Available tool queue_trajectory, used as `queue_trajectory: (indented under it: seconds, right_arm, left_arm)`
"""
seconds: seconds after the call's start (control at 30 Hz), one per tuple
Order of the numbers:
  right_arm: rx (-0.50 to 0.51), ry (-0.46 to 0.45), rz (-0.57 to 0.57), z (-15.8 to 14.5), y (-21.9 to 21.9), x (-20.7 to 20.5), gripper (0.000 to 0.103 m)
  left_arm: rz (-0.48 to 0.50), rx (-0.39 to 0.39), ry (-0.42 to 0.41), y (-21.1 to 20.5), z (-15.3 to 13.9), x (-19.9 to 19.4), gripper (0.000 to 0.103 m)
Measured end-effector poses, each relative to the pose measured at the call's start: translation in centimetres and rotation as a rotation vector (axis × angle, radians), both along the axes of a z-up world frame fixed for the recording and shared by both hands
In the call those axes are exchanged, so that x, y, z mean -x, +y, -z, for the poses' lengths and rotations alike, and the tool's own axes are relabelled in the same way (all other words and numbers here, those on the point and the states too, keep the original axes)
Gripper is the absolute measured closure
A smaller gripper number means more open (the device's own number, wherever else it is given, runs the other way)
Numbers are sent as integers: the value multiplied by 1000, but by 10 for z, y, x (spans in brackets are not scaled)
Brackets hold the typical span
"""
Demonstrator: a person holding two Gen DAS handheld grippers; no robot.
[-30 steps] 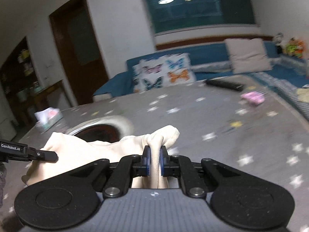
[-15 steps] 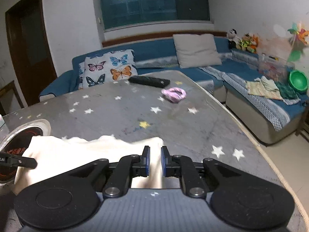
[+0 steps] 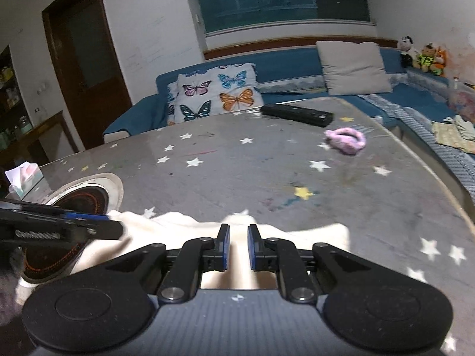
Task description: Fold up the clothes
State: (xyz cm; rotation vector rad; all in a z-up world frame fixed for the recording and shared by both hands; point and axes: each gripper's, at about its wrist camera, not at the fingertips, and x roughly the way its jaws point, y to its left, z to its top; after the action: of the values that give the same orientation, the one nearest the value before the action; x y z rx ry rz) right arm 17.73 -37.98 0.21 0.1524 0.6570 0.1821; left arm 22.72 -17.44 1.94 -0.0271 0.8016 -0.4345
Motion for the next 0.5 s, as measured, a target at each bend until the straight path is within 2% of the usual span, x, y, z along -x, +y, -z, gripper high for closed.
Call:
queue_trajectory:
  seconds: [0.2,0.4,0.5]
  right_arm:
    - [46,-10,-9,5,8,-6,88]
    - [92,-20,-18,10,17,-12,87]
    - [91,-24,-21,8,18,-8,82]
  left_arm:
    - [25,-10,7,-15,18,-22,73]
    - [27,-18,-15,-13,16,-15,73]
    - [24,-16,-18,-9,13,-7,72]
